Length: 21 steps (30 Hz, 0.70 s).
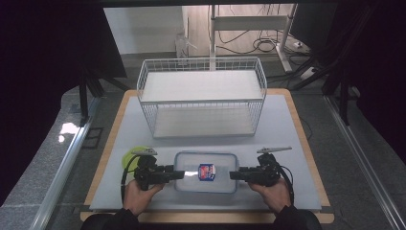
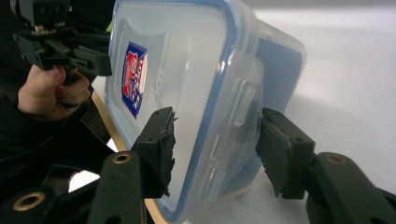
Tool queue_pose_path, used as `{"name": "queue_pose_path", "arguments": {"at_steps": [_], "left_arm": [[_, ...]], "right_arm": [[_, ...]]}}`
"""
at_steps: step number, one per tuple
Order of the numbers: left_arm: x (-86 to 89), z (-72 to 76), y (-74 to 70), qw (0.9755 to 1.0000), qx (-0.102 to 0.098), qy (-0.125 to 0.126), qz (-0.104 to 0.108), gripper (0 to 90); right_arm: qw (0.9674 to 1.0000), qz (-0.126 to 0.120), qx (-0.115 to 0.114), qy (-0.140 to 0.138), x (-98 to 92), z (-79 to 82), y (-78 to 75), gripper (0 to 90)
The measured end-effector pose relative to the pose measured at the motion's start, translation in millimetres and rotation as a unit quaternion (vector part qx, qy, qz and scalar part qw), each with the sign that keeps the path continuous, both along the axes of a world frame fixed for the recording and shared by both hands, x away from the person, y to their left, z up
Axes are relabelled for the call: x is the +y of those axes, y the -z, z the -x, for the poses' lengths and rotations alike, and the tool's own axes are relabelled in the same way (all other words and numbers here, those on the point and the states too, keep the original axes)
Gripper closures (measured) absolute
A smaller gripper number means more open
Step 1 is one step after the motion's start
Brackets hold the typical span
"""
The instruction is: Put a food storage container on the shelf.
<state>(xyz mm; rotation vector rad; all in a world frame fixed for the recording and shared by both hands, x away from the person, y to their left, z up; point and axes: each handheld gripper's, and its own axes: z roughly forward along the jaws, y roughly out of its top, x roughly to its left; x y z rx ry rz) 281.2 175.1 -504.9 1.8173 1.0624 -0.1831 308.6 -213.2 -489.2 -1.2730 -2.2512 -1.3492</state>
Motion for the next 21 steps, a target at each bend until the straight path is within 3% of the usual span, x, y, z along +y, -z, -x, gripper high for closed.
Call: {"name": "queue_pose_path", "arguments": {"at_steps": [7,9,14,16,21], "left_arm": [[-6.0,5.5,-8.5,0.9991,-0.027,-0.014,-0.03,47.7],[-6.8,5.5,-9.5,0.9989,-0.027,-0.014,-0.036,47.7],[0.2,3.8,-10.7,0.9995,-0.029,-0.01,-0.012,50.1],[5.9,3.7,-14.7,0.9993,-0.035,-0.006,0.015,52.9],[6.0,3.2,-22.1,0.999,-0.043,-0.009,0.012,53.5]], "right_arm": [[0.9996,0.01,-0.021,0.015,2.8,4.1,-5.7,50.7],[0.9993,0.014,-0.03,0.015,3.4,4.4,-6.7,50.6],[0.9993,0.01,-0.033,0.012,3.2,2.6,-6.9,50.6],[0.9994,-0.004,-0.032,0.01,1.3,1.4,-8.5,50.6],[0.9986,-0.008,-0.052,0.006,2.0,-0.4,-18.7,50.6]]}}
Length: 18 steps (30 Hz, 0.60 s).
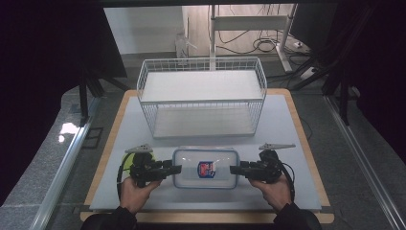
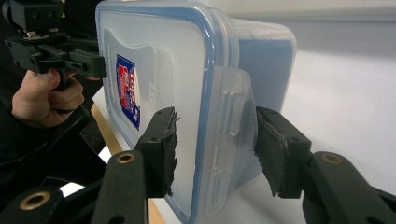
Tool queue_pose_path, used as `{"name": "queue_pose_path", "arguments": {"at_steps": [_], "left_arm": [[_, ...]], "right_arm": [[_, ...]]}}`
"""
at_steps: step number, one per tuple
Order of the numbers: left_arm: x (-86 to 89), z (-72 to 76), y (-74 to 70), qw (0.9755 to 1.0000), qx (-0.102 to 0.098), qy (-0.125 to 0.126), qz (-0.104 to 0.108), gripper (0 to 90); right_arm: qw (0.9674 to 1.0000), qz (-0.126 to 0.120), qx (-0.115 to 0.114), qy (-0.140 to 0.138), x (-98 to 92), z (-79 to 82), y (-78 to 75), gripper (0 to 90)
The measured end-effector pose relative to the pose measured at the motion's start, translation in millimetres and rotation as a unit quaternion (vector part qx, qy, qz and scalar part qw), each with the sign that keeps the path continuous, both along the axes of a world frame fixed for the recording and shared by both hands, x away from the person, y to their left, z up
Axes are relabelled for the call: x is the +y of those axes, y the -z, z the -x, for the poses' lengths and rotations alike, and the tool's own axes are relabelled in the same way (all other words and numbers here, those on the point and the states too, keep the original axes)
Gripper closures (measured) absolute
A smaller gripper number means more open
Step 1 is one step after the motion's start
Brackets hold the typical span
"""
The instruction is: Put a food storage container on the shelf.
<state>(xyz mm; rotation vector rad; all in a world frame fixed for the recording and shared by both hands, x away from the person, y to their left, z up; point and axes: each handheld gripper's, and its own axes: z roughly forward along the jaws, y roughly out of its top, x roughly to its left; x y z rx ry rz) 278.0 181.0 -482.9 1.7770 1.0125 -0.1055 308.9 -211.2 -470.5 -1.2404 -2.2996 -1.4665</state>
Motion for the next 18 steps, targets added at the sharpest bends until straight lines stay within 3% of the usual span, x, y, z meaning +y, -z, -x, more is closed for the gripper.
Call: {"name": "queue_pose_path", "arguments": {"at_steps": [4,12,18], "left_arm": [[-0.6,-1.3,-3.9,1.0,-0.004,-0.001,-0.005,53.4],[2.7,-11.8,-35.4,0.9995,-0.028,-0.007,-0.015,53.2],[4.4,-22.2,-54.8,0.999,-0.039,-0.008,-0.018,53.1]], "right_arm": [[1.0,0.002,-0.005,-0.001,0.3,-2.6,-4.2,50.5],[0.9996,-0.006,-0.028,-0.004,3.7,-16.3,-30.4,50.3],[0.9994,-0.015,-0.029,-0.008,5.2,-29.6,-44.9,50.3]]}}
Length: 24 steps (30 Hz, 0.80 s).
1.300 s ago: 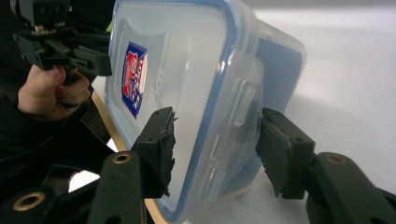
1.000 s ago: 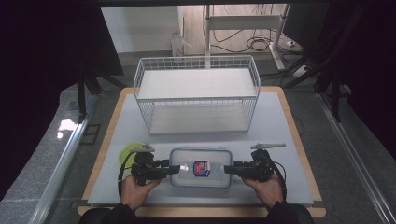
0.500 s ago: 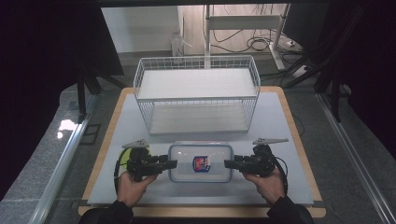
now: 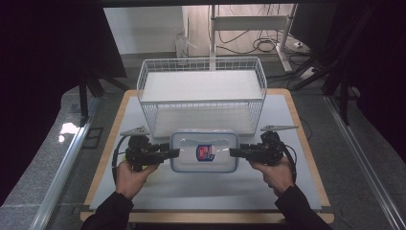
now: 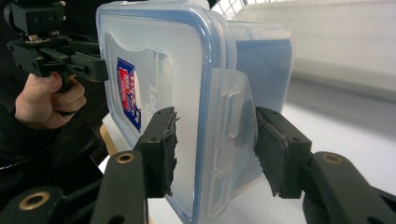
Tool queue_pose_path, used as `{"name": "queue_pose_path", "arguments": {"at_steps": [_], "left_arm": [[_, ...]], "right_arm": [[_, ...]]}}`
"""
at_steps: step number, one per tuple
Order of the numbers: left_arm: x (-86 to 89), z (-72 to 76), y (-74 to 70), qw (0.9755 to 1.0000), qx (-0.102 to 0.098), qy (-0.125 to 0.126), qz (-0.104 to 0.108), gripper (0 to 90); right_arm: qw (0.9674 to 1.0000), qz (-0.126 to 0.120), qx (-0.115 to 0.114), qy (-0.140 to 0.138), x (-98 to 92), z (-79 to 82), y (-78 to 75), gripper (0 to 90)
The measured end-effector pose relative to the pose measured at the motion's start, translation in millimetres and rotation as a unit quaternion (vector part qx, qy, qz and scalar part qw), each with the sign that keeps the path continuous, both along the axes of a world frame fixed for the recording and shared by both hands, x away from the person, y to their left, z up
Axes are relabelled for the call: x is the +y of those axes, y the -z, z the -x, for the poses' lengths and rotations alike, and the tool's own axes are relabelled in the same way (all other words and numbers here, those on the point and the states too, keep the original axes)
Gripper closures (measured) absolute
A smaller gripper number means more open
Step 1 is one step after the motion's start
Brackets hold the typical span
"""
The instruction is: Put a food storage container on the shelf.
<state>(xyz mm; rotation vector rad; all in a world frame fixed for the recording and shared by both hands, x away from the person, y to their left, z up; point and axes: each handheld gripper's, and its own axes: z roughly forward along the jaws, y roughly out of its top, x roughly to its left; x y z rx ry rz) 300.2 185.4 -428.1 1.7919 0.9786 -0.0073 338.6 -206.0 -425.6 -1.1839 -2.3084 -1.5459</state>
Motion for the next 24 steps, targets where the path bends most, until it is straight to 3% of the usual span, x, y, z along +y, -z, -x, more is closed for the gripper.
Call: {"name": "queue_pose_path", "arguments": {"at_steps": [10,24], "left_arm": [[-0.2,-19.5,-32.0,0.9998,-0.022,0.001,0.002,53.1],[5.5,-48.5,-63.4,0.9995,-0.028,0.003,0.015,53.5]], "right_arm": [[0.9997,-0.007,-0.023,0.003,-0.7,-18.3,-32.5,50.3],[0.9992,-0.009,-0.037,0.008,3.7,-45.3,-69.6,50.3]]}}
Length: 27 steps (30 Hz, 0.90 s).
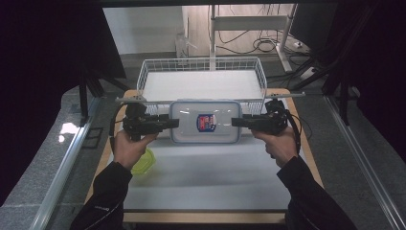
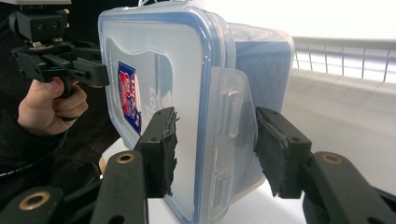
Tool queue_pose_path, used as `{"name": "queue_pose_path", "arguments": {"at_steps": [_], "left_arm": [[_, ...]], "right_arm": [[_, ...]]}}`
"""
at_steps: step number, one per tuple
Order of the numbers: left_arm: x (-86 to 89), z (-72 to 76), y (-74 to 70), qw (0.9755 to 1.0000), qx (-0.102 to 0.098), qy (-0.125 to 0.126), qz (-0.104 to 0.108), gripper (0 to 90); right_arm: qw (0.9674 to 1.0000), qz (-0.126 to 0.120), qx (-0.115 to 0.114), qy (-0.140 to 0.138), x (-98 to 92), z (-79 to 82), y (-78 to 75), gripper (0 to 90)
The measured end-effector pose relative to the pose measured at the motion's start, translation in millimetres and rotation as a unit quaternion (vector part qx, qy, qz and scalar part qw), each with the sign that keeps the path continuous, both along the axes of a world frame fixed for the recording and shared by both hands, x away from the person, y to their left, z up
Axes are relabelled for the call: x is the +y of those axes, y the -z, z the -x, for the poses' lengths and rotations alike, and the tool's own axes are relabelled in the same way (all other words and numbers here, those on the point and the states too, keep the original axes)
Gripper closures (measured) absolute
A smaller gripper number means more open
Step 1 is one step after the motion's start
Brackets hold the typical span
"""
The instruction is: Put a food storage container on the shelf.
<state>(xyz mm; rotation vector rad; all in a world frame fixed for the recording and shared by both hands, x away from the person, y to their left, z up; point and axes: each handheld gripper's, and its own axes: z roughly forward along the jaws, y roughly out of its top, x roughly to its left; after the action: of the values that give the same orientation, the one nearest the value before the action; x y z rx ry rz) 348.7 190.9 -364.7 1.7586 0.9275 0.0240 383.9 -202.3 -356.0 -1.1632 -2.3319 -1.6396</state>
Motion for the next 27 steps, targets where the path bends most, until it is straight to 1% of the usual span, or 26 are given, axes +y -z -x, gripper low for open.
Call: {"name": "queue_pose_path", "arguments": {"at_steps": [2,3,7,8,10,13,14,15,19,21,22,23,25,26,27], "left_arm": [[0.6,-2.1,-2.2,1.0,-0.002,0.001,0.0,53.6],[1.1,-4.2,-4.5,1.0,-0.004,0.002,-0.001,53.6],[2.9,-14.8,-16.0,1.0,-0.008,0.001,0.003,53.6],[2.9,-14.8,-16.0,1.0,-0.008,0.001,0.003,53.7],[1.8,-21.7,-20.9,0.9999,-0.01,0.002,0.007,53.8],[0.0,-29.6,-25.6,0.9999,-0.013,0.004,0.007,53.8],[0.0,-29.6,-25.6,0.9999,-0.013,0.004,0.007,53.8],[-0.8,-34.6,-29.1,0.9998,-0.014,0.006,0.009,53.8],[-0.8,-43.8,-36.3,0.9998,-0.017,0.006,0.009,53.8],[-0.2,-49.0,-38.6,0.9998,-0.017,0.005,0.008,53.8],[-0.2,-49.0,-38.6,0.9998,-0.017,0.005,0.008,53.8],[1.1,-54.8,-40.0,0.9998,-0.017,0.004,0.012,53.8],[2.6,-60.9,-41.0,0.9997,-0.014,0.004,0.017,54.0],[2.6,-60.9,-41.0,0.9997,-0.014,0.004,0.017,54.0],[3.6,-66.3,-42.9,0.9997,-0.014,0.004,0.018,54.1]], "right_arm": [[1.0,-0.002,-0.001,0.0,0.2,-4.2,-4.9,50.4],[1.0,-0.002,-0.001,0.0,0.2,-4.2,-4.9,50.4],[1.0,-0.006,-0.004,0.001,1.6,-15.7,-16.9,50.4],[1.0,-0.006,-0.004,0.001,1.6,-15.7,-16.9,50.4],[1.0,-0.009,-0.002,0.002,0.5,-22.2,-22.3,50.3],[0.9999,-0.012,-0.003,0.006,-1.4,-27.5,-26.0,50.3],[0.9999,-0.013,-0.005,0.009,-2.1,-30.0,-28.0,50.3],[0.9999,-0.013,-0.007,0.01,-2.7,-31.9,-29.7,50.3],[0.9997,-0.017,-0.01,0.013,-3.5,-39.6,-36.0,50.2],[0.9996,-0.02,-0.01,0.016,-2.9,-44.5,-39.7,50.1],[0.9996,-0.02,-0.01,0.016,-2.9,-44.5,-39.7,50.1],[0.9996,-0.019,-0.012,0.018,-1.9,-49.6,-42.2,50.0],[0.9995,-0.02,-0.014,0.02,-0.7,-55.0,-44.1,50.1],[0.9995,-0.02,-0.014,0.02,-0.7,-55.0,-44.1,50.1],[0.9994,-0.021,-0.013,0.022,0.5,-60.0,-45.7,50.1]]}}
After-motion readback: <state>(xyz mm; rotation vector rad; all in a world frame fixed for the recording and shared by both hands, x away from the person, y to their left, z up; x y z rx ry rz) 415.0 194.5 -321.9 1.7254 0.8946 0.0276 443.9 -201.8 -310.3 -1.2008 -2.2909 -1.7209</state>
